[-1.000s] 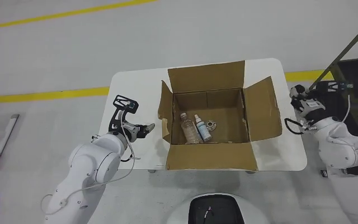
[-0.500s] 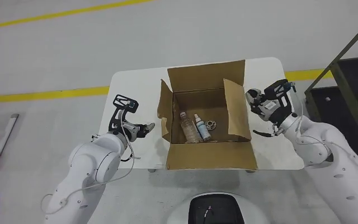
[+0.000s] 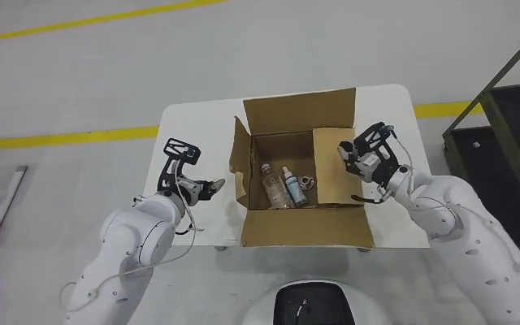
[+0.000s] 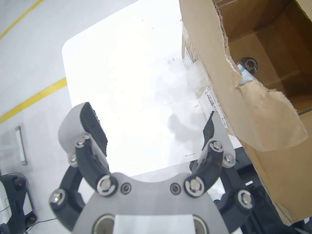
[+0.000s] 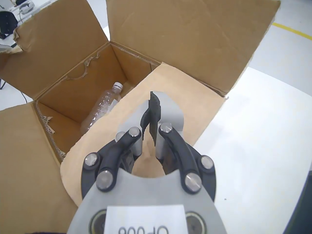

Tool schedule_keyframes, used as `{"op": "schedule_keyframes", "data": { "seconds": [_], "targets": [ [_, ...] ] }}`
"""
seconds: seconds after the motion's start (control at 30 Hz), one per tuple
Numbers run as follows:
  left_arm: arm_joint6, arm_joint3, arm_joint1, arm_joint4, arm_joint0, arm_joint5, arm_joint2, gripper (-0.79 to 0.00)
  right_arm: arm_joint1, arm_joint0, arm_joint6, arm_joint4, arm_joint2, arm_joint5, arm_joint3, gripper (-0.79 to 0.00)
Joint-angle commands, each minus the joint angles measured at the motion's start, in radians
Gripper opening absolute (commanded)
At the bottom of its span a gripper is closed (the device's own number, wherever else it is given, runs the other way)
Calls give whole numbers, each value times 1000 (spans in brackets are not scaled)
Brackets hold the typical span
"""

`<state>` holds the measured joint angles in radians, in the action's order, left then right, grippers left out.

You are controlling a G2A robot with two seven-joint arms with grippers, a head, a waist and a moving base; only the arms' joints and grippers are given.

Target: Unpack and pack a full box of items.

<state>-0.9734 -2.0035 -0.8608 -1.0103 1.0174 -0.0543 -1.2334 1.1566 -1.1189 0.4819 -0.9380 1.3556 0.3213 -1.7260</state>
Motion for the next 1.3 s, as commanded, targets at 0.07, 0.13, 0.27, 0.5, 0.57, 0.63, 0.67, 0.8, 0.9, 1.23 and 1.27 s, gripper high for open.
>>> {"op": "schedule_keyframes", "data": {
  "seconds": [0.07, 0.13, 0.27, 0.5, 0.57, 0.63, 0.67, 0.8, 0.9, 1.23, 1.27],
  "targets": [
    [59, 0, -6, -16, -3, 45, 22, -785, 1, -1, -40, 58, 43, -56, -22, -785],
    [87, 3, -12, -2, -11, 70, 43, -785, 2, -1, -58, 80, 71, -131, -28, -785],
    [133, 17, -24, 10, -43, 143, 95, -785, 10, 7, -86, 191, 117, -290, -5, -785],
    [169, 67, -56, 52, -127, 245, 210, -708, 20, 100, -48, 286, 130, -455, 123, -785],
    [165, 85, -65, 45, -152, 265, 248, -714, 20, 140, -34, 274, 118, -446, 163, -785],
    [161, 106, -75, 45, -171, 284, 282, -696, 22, 185, -19, 275, 103, -426, 203, -785],
    [151, 121, -80, 33, -182, 286, 297, -733, 22, 209, -7, 260, 92, -416, 230, -785],
    [139, 145, -97, 16, -215, 281, 341, -785, 23, 312, 41, 214, 42, -334, 319, -785],
    [134, 158, -107, 14, -230, 282, 357, -785, 26, 360, 49, 241, 24, -279, 378, -785],
    [135, 185, -130, 19, -254, 246, 365, -785, 34, 457, 99, 283, -33, -164, 509, -785],
    [138, 187, -132, 23, -257, 235, 362, -785, 36, 462, 100, 294, -35, -160, 517, -785]
  ]
}}
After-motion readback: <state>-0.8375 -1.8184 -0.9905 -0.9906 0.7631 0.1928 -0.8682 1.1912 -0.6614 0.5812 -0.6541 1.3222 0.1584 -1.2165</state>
